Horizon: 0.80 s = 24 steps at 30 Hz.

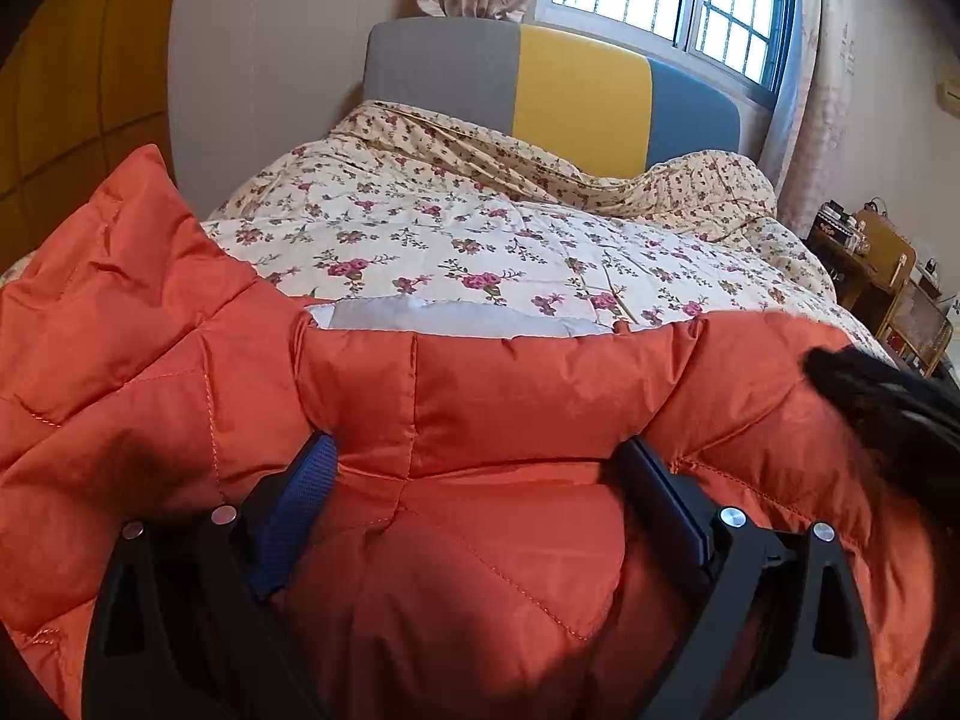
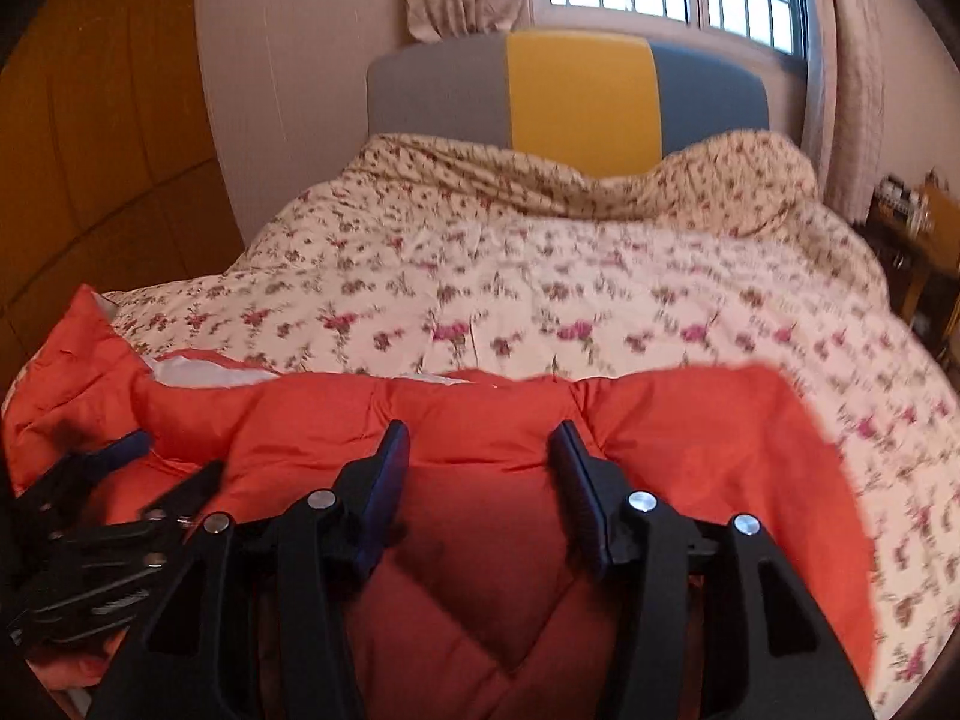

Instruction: Fold large clothes

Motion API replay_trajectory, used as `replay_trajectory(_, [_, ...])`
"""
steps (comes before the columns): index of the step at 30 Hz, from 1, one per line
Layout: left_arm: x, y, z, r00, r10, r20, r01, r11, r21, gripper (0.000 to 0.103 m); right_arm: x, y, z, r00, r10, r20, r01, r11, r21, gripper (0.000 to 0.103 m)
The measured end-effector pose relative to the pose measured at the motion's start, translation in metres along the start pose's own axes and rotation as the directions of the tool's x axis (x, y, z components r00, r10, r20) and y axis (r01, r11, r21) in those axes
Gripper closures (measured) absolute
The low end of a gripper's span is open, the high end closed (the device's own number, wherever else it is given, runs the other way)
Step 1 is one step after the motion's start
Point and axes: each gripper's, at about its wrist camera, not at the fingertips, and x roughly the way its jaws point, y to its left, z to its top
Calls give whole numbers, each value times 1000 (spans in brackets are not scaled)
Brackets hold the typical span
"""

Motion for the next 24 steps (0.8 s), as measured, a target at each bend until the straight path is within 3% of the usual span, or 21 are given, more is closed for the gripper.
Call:
replay_trajectory(6, [3,-2,-2,1000,16,15,-16,1000,7,8,13,3,-15,999,-41,26,41,999,0,53])
replay_trajectory(19, [8,-7,-2,998,60,10,-61,998,26,8,24,1,-13,999,-42,-4,42,999,2,52])
replay_trajectory(22, [4,-11,1,998,67,-6,-66,997,39,7,12,-5,-7,1000,2,-20,-2,999,37,51])
replay_trajectory(24, [-2,-12,6,997,60,-45,-57,997,61,6,-12,-19,-2,999,22,35,-25,996,88,51])
